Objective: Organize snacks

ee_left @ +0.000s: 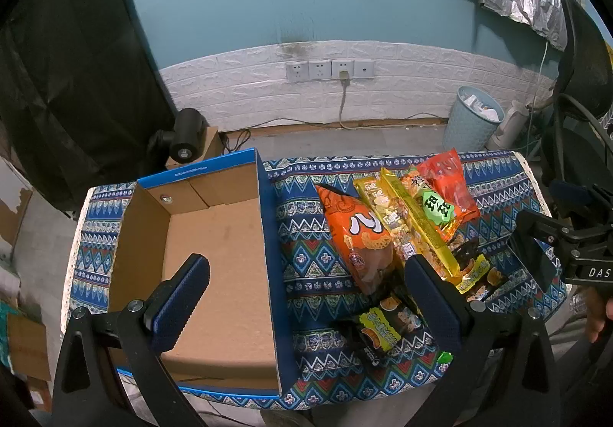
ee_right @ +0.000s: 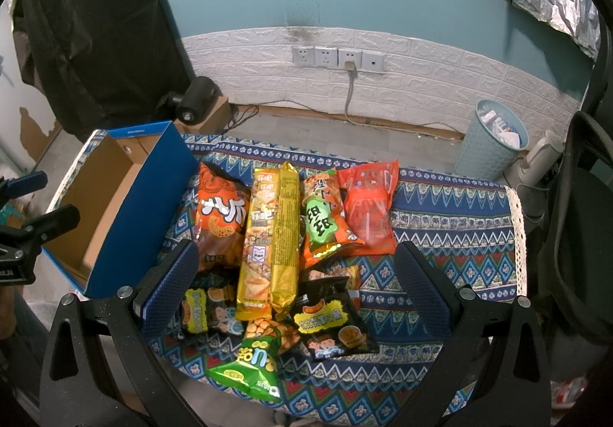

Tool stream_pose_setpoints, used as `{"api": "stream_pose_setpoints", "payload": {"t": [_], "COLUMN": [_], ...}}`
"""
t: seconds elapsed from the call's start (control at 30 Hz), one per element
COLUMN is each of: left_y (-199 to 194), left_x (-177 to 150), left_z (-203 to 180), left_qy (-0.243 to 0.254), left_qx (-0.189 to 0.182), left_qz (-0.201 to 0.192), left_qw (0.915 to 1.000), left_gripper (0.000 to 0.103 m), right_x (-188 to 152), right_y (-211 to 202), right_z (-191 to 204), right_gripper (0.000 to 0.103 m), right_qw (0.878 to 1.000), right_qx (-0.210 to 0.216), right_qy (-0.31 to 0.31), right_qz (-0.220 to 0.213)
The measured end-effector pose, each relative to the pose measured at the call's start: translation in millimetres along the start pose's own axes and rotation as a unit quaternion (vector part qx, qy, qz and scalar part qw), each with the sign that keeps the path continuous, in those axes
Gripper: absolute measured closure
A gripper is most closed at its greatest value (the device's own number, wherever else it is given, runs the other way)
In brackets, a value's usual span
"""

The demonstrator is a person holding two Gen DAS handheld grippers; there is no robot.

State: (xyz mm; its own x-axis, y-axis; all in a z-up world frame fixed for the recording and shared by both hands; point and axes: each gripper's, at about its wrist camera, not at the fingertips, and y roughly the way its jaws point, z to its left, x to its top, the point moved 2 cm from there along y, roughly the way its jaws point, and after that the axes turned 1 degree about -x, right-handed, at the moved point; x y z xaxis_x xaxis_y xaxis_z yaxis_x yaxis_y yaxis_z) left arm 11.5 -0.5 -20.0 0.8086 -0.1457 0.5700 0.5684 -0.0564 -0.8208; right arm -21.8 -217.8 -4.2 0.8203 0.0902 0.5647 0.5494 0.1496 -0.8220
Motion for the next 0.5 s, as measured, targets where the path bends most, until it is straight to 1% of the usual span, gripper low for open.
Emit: {"api": "stream_pose_setpoints", "payload": {"t": [0.5], "left_y": [1.4], "left_x": [-0.1], "left_z": [1.0], "left_qy": [-0.002], "left_qx": [-0.001], "left_qz": [0.003], "left_qw": [1.0000], "left_gripper": [0.000], "right_x": [1.9], "right_y": [-1.4], "right_z": [-1.7], "right_gripper": [0.002], "right_qw": [1.000], "right_qx": [-0.002], "right_qy": [-0.002], "right_qz": [-0.002]}}
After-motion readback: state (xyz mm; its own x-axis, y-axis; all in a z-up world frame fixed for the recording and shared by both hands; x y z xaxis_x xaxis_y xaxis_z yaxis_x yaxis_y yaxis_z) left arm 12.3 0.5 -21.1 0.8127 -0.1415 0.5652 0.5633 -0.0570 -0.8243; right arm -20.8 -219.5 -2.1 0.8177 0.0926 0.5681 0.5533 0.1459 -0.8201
